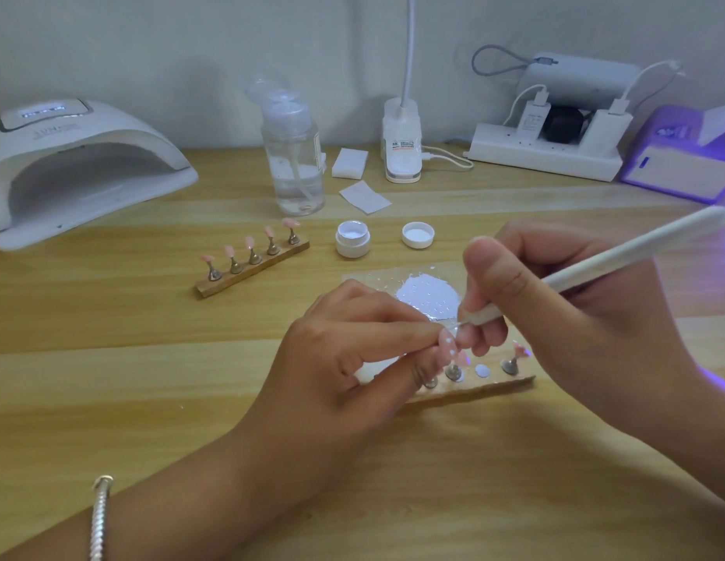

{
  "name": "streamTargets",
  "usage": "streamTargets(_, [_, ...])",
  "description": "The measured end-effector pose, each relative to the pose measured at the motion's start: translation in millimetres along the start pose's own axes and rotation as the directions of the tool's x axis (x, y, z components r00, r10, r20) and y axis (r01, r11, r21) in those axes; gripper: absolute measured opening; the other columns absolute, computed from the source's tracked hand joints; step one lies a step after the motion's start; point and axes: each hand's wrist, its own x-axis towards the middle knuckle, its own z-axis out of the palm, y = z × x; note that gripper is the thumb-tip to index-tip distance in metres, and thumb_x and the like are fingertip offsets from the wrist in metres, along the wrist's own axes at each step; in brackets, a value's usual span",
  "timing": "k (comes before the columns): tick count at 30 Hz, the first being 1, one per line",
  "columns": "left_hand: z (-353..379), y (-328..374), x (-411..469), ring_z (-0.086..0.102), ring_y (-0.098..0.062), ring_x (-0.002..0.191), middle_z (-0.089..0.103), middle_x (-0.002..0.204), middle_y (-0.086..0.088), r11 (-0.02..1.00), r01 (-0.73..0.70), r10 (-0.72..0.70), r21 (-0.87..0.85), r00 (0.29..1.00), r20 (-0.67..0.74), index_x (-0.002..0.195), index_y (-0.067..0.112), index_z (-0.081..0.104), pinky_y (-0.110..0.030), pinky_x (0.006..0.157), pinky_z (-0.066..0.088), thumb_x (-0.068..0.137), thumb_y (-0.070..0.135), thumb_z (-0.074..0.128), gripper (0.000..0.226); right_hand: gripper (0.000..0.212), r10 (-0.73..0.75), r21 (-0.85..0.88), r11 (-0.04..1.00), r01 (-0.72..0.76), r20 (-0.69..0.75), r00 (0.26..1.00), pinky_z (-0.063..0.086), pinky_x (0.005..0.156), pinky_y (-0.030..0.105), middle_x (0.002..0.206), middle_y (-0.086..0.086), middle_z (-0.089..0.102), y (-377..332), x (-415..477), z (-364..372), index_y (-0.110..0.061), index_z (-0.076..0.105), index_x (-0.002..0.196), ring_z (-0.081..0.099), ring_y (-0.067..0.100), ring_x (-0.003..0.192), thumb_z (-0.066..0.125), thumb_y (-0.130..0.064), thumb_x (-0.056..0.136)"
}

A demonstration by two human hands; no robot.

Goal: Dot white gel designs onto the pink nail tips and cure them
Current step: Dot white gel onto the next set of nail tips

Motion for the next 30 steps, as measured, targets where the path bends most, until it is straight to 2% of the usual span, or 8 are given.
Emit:
streamTargets(7, [0.0,0.0,0.3,0.06,-0.015,0.087,0.07,0.087,0.016,1.0,0.003,-0.003,0.004,1.0,-0.003,0.09,0.03,0.077,-0.029,0.079,0.046,0.091,0.027,0.065,0.013,0.032,-0.008,0.0,1.0,0.008,0.01,1.0,0.045,0.049,0.015,0.052,-0.006,0.06,0.2,-0.6,0.9,-0.015,0.061,0.064,0.063,0.013,0.046,0.058,-0.03,0.092])
streamTargets(14, [-0.6,1.5,1.0,0.061,-0.016,0.087,0.07,0.088,0.017,1.0,-0.012,0.012,0.001,1.0,0.007,0.09,0.04,0.069,-0.029,0.08,0.045,0.092,0.028,0.067,0.013,0.032,-0.01,0.009,1.0,0.01,0.015,1.0,0.045,0.048,0.016,0.053,0.0,0.062,0.9,-0.8,0.3,-0.014,0.061,0.064,0.062,0.012,0.045,0.059,-0.029,0.092])
streamTargets(30, [-0.5,-0.7,0.5,0.061,-0.017,0.087,0.07,0.087,0.016,1.0,-0.007,0.008,-0.002,1.0,0.006,0.09,0.035,0.073,-0.03,0.079,0.046,0.092,0.029,0.066,0.01,0.034,-0.015,-0.006,1.0,0.015,0.021,1.0,0.044,0.047,0.014,0.053,-0.002,0.063,6.0,-1.3,-0.9,-0.012,0.062,0.064,0.061,0.012,0.045,0.064,-0.026,0.095])
